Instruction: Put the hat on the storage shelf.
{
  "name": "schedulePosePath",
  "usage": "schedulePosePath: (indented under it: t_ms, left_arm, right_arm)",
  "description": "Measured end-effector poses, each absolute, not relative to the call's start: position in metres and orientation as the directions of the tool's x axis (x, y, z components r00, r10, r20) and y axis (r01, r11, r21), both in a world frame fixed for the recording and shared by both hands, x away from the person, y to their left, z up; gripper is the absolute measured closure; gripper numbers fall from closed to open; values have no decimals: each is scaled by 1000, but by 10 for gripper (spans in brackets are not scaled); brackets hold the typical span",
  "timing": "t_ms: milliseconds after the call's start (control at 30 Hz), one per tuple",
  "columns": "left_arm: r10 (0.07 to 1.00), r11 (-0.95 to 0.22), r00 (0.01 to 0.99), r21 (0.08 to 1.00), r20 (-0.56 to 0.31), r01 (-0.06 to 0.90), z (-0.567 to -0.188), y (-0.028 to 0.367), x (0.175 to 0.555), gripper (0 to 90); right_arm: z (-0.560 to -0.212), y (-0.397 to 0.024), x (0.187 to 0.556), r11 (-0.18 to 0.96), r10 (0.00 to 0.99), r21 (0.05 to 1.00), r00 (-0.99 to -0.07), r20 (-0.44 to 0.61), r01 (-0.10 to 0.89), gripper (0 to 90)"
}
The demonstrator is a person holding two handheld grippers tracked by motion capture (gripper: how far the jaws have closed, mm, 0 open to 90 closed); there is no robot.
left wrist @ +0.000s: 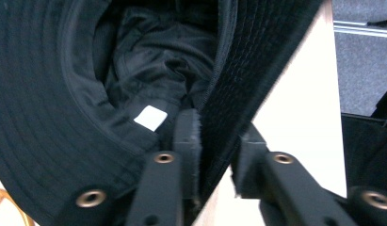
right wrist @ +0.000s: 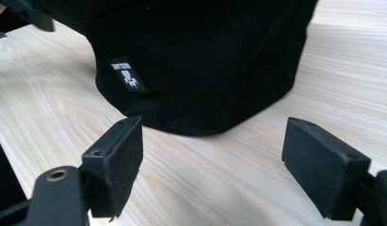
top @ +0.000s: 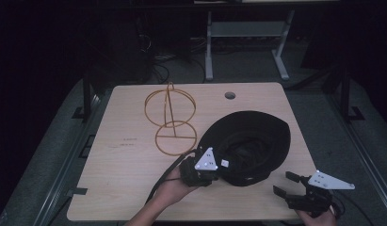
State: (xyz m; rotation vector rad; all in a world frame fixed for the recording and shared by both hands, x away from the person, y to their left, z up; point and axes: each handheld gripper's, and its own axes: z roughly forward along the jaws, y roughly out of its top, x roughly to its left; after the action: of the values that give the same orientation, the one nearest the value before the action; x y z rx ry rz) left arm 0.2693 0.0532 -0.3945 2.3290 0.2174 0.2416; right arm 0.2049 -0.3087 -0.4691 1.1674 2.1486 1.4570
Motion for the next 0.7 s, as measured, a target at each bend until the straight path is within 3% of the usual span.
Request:
schedulePosePath:
  t_ms: [133, 267, 533, 700]
  left_arm:
    - [214, -683, 968, 728, 128, 55, -393, 50, 268, 846]
    - [199, -670, 968, 742, 152, 21, -390, 47, 266, 853]
    - [216, -569, 973, 820, 82, 57, -381, 51, 273, 856]
    - [219, -502, 975, 861, 35, 82, -372, 54, 279, 856]
  right_arm:
    - [-468, -305, 206, 168, 745, 876, -640, 188, 453, 204]
    - [-468, -300, 209, 166, 735, 874, -649, 199, 456, 210]
    - [-466, -297, 219, 160, 728, 878, -654, 204, 452, 211]
    - [-458, -303, 233, 73, 702, 904, -665, 253, 421, 193]
